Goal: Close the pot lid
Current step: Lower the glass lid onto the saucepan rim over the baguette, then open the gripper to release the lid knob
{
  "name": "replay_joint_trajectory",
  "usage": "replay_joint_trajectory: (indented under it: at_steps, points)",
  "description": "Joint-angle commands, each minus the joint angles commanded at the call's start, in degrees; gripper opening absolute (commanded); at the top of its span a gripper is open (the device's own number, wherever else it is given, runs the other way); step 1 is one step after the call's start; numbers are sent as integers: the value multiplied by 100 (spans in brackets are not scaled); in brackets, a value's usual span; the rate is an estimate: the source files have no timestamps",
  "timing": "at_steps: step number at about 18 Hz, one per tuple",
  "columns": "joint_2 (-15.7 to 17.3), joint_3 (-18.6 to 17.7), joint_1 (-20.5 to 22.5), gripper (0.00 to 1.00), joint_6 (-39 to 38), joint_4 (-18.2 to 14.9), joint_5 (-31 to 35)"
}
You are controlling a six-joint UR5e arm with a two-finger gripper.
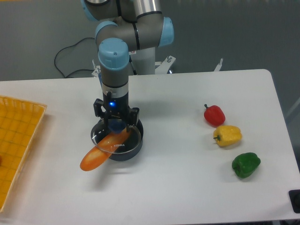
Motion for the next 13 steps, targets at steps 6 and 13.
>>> replay_joint_trajectory:
  at_steps: [6,13]
  points:
    - [44,44,17,100,0,-9,9]
    - [53,395,131,100,26,-35,290]
